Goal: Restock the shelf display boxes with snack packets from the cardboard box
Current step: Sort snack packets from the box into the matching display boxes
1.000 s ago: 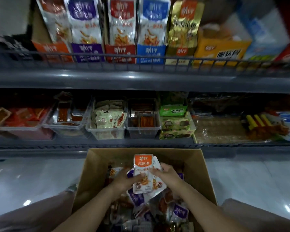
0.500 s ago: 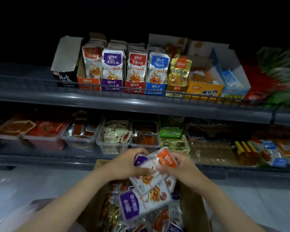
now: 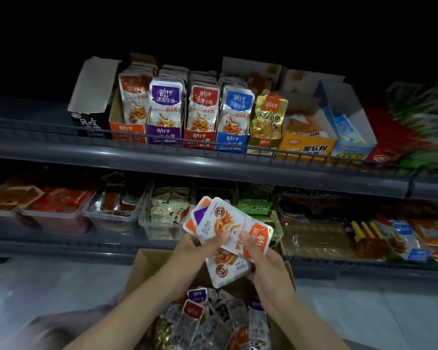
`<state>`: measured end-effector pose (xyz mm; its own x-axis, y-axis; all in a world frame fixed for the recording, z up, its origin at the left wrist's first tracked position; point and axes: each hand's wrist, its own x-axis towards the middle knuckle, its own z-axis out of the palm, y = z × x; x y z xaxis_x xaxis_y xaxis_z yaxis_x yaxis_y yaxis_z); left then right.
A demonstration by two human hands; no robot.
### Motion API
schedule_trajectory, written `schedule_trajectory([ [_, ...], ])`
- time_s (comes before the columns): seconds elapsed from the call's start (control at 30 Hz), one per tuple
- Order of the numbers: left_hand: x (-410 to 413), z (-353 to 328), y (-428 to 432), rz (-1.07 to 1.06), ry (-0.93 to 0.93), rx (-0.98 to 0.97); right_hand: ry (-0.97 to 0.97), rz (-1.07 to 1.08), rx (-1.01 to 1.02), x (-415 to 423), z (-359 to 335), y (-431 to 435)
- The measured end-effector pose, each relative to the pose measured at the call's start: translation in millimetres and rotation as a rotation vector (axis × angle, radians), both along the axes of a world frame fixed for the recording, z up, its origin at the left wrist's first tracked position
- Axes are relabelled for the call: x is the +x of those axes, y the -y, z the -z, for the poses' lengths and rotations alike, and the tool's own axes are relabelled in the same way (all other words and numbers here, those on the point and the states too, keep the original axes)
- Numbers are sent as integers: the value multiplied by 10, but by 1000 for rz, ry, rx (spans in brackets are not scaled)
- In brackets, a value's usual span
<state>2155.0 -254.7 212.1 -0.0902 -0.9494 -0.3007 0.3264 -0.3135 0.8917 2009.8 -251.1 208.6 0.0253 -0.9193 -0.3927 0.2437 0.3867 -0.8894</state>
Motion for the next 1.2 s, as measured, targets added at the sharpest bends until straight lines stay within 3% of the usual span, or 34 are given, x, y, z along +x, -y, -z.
schedule_trajectory([
  [0.17,-1,-21,73,-37,182,-10,-274,39,-257,-51,-78,25],
  [0.37,146,-31,160,136,159,93,-16,153,-93,-359,-136,288],
  [0.47,233,-52,203,54,189,16,-11,-106,-92,-544,-281,359],
  [0.57,288,-33,209,15,251,-23,-262,-395,-20,-603,-295,345],
  [0.63,280,-4,200,96,268,-52,-417,-450,-61,-567,-241,330],
  [0.8,191,21,145,275,369,-136,-499,-425,-103,-373,-142,308],
  [0.87,182,20,143,290,395,-150,-431,-366,-70,-309,-79,302],
  [0.97,165,21,133,305,399,-162,-127,-254,25,-219,23,266],
  [1.07,178,32,136,192,434,-80,53,-159,100,-199,55,274],
  [1.2,259,47,217,-9,223,86,149,-85,72,-308,-30,378],
])
